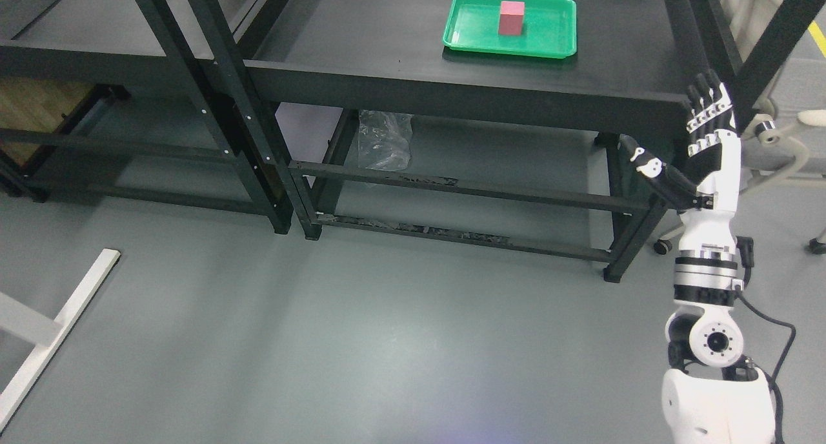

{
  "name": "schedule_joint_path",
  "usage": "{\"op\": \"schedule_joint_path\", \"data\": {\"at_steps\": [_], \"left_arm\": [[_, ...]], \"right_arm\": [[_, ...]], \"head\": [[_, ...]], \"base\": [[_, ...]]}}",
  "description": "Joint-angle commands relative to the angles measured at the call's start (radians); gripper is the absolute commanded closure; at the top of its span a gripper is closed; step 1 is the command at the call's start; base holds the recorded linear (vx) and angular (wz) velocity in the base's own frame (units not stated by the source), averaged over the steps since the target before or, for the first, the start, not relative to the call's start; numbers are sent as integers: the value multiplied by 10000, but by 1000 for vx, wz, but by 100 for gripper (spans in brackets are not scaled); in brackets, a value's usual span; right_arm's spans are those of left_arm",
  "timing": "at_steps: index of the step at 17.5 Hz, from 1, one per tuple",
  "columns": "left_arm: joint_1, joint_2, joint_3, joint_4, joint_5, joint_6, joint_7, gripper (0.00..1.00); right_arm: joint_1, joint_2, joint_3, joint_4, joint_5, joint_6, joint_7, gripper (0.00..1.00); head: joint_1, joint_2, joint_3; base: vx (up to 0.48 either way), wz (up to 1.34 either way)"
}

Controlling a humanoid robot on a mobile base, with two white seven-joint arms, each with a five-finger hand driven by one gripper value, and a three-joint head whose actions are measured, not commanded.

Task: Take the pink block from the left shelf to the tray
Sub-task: 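Approach the green tray, raising the right hand toward the pink cube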

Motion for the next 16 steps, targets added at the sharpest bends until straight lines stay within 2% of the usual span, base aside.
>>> {"op": "schedule_joint_path", "data": {"at_steps": [1, 3, 7, 10, 12, 14, 16], "left_arm": [[0, 175, 1, -175, 0, -13, -1, 0], [0, 175, 1, -175, 0, -13, -1, 0], [0, 175, 1, -175, 0, 2, -1, 0], [0, 175, 1, -175, 0, 2, -1, 0], [0, 175, 1, -175, 0, 2, -1, 0], [0, 175, 1, -175, 0, 2, -1, 0], [0, 175, 1, -175, 0, 2, -1, 0]], "right_arm": [[-48, -174, -104, -161, -142, -382, 6, 0], [-201, -174, -28, -146, -126, -184, 21, 0], [-263, -174, -12, -131, -111, 1319, 52, 0], [-278, -174, 34, -146, 132, 1413, 52, 1], [-461, -174, -27, -146, 1842, 1778, -40, 1], [-767, -174, -12, -146, 4767, 2849, -71, 1], [-1028, -174, 64, -146, 6705, 3389, -41, 1]], "head": [[0, 0, 0], [0, 0, 0], [0, 0, 0], [0, 0, 0], [0, 0, 0], [0, 0, 0], [0, 0, 0]], "base": [[183, 132], [196, 145], [189, 125], [190, 129], [197, 136], [178, 139], [211, 125]]}}
